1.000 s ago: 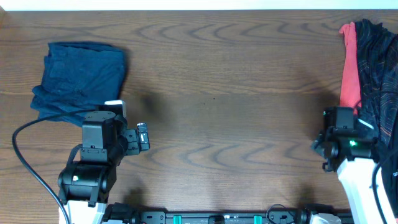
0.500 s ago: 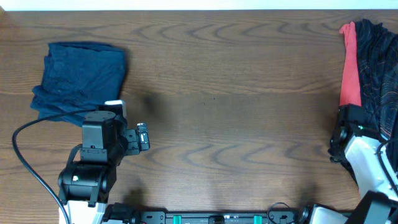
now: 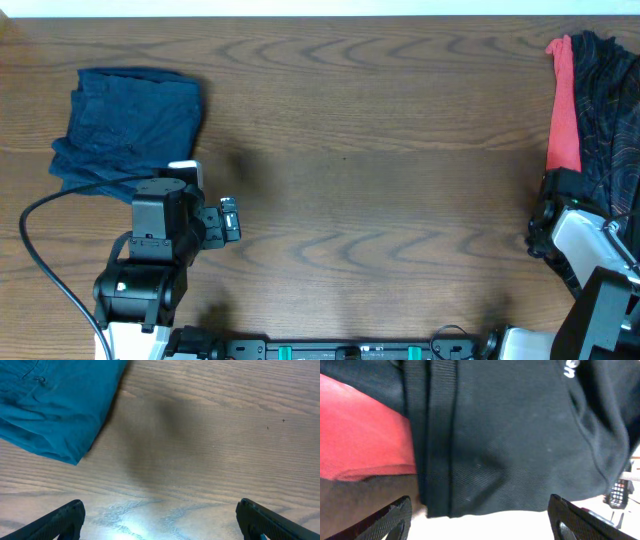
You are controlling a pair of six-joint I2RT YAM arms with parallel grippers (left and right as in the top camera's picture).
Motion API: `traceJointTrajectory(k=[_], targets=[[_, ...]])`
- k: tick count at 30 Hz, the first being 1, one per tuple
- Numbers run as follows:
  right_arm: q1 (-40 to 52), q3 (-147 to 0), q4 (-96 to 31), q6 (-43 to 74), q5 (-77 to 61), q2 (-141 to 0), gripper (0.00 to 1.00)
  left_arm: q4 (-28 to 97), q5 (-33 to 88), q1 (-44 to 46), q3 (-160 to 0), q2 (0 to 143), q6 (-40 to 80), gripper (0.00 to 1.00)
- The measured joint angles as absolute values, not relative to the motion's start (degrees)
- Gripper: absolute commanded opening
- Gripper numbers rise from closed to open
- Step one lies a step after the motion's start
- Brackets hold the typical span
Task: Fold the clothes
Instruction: 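Reach the right gripper into the right clothing pile and grasp black shirt, then pull the black shirt with the right gripper toward table center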
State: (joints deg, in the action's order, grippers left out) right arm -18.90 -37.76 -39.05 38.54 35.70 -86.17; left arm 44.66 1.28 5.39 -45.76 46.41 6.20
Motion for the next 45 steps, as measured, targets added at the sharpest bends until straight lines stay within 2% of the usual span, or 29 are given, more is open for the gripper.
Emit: traceJointTrajectory(k=[4,6,7,8,10,13,22,27,30,34,39,45], targets=[[-18.90,-37.76,-38.04,38.44,35.07,-88.01,0.84,44.64,1.28,5.39,-45.76,46.41,6.20,0.98],[-18.90,-37.76,-37.87,38.35,35.31,-88.16,0.80,44.58,1.28,5.39,-45.76,46.41,6.20,0.98],[-18.90,-37.76,-37.85,38.33,35.35,-88.27,0.75,44.58,1.28,5.39,-45.76,46.41,6.20,0.98],[-18.87,-37.76,-37.80,38.15,35.40,-88.42,0.65,44.60,1.28,5.39,-45.76,46.41,6.20,0.98],[-18.90,-37.76,-37.87,38.15,35.00,-88.77,0.31,44.58,1.28,5.39,-45.76,46.41,6.20,0.98],[-18.90,-37.74,-37.78,38.09,34.46,-89.01,0.01,44.60,1.28,5.39,-45.76,46.41,6.20,0.98],[-18.90,-37.78,-38.46,37.82,33.82,-89.03,0.01,44.58,1.28,5.39,-45.76,46.41,6.20,0.98],[-18.90,-40.99,-45.58,35.83,29.67,-86.15,0.01,44.25,1.28,5.39,-45.76,46.41,6.20,0.98],[-18.85,-47.72,-47.13,30.98,23.77,-80.99,0.01,43.72,1.28,5.39,-45.76,46.41,6.20,0.98],[-17.98,-57.84,-46.39,18.70,8.97,-74.19,0.01,43.44,1.28,5.39,-45.76,46.41,6.20,0.98],[-9.43,-63.96,-46.96,8.64,-5.96,-68.47,0.01,42.76,1.28,5.39,-45.76,46.41,6.20,0.98],[7.77,-63.92,-48.64,5.02,-11.90,-70.19,0.01,42.54,1.28,5.39,-45.76,46.41,6.20,0.98]])
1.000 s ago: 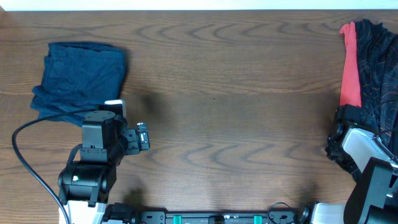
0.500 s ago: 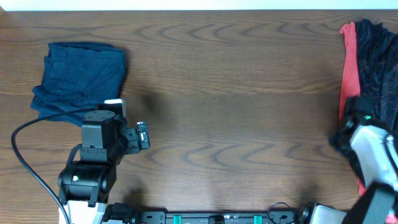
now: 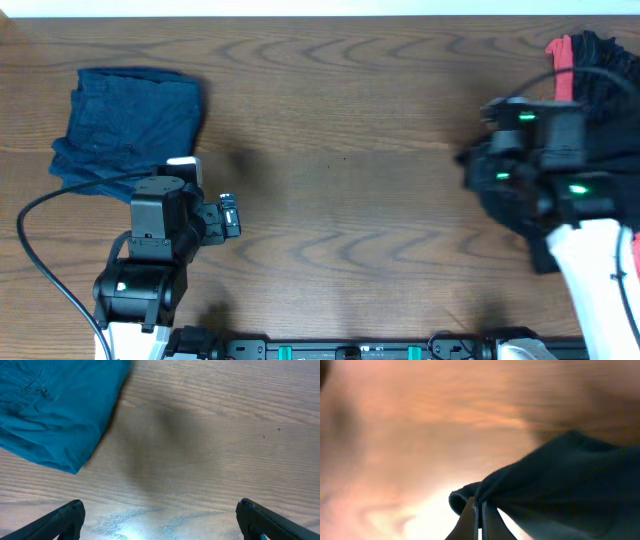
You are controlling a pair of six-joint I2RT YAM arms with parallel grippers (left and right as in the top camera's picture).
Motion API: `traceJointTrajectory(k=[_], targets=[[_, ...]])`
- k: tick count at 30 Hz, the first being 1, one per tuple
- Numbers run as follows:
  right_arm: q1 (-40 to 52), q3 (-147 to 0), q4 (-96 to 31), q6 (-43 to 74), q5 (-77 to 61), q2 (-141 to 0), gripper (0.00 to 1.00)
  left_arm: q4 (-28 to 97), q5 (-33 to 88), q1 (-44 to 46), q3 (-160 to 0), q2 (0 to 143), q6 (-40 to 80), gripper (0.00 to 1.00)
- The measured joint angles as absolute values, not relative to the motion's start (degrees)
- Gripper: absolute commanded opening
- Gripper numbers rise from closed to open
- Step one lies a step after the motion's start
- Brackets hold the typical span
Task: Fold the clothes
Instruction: 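Pull the black shirt with the right gripper toward table center, then grasp the shirt's left edge with the left gripper and drag it left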
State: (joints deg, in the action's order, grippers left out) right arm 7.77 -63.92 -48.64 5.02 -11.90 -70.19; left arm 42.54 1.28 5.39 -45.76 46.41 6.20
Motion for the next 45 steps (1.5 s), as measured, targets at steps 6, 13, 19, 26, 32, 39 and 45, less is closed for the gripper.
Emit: traceJointTrajectory(k=[6,13,19,26,32,39,45], targets=[[22.26,-63.86,-45.34,4.21,-13.63,-77.95,0.01,42.48,1.28,5.39,-45.76,46.41,6.20,0.98],[30.46,-63.40,-28.21,3.95,-14.31,-90.02,0.01,42.33,1.28,5.39,-45.76,46.39,6.20,0.98],[33.36,-63.09,-11.46,5.63,-14.61,-96.05,0.35,42.28,1.28,5.39,-45.78,46.41,6.20,0.98],[33.06,-63.09,-14.02,8.21,-7.18,-94.63,0.80,42.19,1.28,5.41,-45.78,46.41,6.20,0.98],[25.71,-62.98,-30.59,13.26,6.70,-86.76,0.91,37.65,1.39,5.39,-45.78,46.41,7.75,0.98],[13.34,-63.02,-45.67,16.03,14.09,-77.62,0.99,30.33,9.65,5.39,-45.93,51.18,11.44,0.98],[4.12,-63.02,-52.29,16.93,15.14,-77.10,0.99,24.38,17.04,9.45,-46.00,65.39,16.60,0.98]])
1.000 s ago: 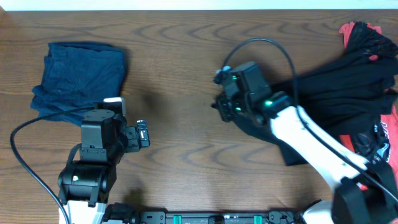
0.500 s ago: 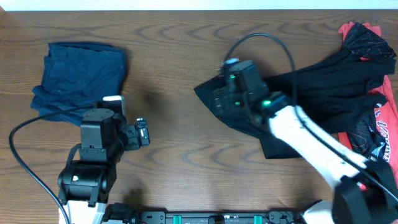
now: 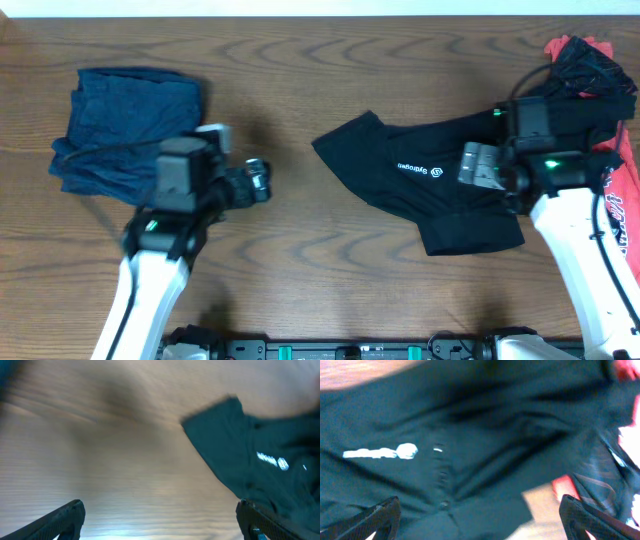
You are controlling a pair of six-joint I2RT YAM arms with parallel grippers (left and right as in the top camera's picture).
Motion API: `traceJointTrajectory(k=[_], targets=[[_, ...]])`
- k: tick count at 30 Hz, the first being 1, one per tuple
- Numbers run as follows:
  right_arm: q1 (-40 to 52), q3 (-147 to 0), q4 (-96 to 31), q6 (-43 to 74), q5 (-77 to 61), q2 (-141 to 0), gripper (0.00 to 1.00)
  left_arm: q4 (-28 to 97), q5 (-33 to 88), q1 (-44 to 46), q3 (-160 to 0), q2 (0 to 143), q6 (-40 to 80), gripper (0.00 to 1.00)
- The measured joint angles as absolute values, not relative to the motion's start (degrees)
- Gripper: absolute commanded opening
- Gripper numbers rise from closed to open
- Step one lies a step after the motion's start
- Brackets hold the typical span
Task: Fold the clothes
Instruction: 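Grasp the shirt's left edge with the left gripper and drag it left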
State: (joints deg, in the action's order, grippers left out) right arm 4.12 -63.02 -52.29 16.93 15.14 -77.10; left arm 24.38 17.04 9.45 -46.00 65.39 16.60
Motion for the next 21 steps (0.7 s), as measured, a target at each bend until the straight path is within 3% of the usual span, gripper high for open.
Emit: traceJointTrajectory(k=[7,21], targets=[[-1.89,-63.02,-54.33,17.67,13.32,-77.10,0.99,15.29,20.05,20.27,-46.02,80.55,22.52,0.98],[-2.35,-63.02,-56.31,17.82,11.99,-77.10,0.99,-8.32,21.10,35.77,-46.44,100.22,36.12,1.00]])
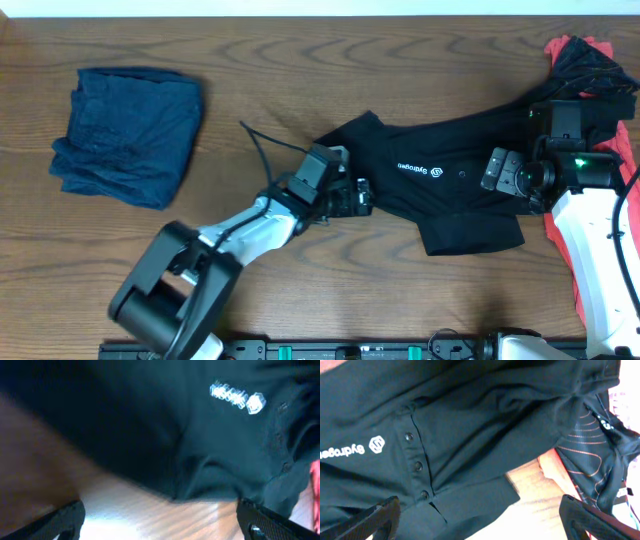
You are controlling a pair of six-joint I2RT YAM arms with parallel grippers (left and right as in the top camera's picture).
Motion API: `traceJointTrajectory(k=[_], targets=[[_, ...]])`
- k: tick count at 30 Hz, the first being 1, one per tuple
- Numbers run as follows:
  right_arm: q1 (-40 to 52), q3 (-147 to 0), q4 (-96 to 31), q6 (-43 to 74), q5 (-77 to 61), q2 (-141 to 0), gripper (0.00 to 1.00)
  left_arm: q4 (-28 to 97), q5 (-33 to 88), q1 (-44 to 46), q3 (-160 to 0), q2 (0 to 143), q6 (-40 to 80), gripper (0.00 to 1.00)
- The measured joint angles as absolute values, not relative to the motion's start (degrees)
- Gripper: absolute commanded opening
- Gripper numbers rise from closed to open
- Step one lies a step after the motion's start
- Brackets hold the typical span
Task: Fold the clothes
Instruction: 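Grasp the shirt's left edge with the left gripper and drag it left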
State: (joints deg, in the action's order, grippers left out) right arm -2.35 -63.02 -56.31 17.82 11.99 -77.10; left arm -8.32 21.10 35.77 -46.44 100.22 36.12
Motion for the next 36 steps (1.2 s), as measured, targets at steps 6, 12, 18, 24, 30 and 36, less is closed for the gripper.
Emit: traceJointTrajectory(k=[6,12,18,24,30,36], targets=[[-2.35,-63.02,-56.86,17.82,11.97,-77.10,0.99,-18.44,20.08,37.78,-47.03,104.92,40.64,0.79],[-2.35,-63.02,-57.23,17.82,11.97,-77.10,0.99,-20.91,19.09,39.09,-47.29,107.53,44.01,0.22],[-2.35,-63.02,-57.23,17.80,11.97,-77.10,0.99,-19.05,18.87,39.16,-47.29,108.55,43.68,0.06],[-2.35,-63.02,-57.47,17.80,12.01,-77.10,0.99,-4.45,17.58,36.77,-47.35,102.78,33.26,0.06],[-2.35,-63.02,-57.45,17.80,12.01,-77.10,0.99,0.78,9.08,23.24,-47.75,89.80,21.47,0.06],[-2.35,-63.02,-57.45,17.80,11.99,-77.10,0.99,-0.32,5.85,6.48,-53.98,84.86,16.71,0.98]])
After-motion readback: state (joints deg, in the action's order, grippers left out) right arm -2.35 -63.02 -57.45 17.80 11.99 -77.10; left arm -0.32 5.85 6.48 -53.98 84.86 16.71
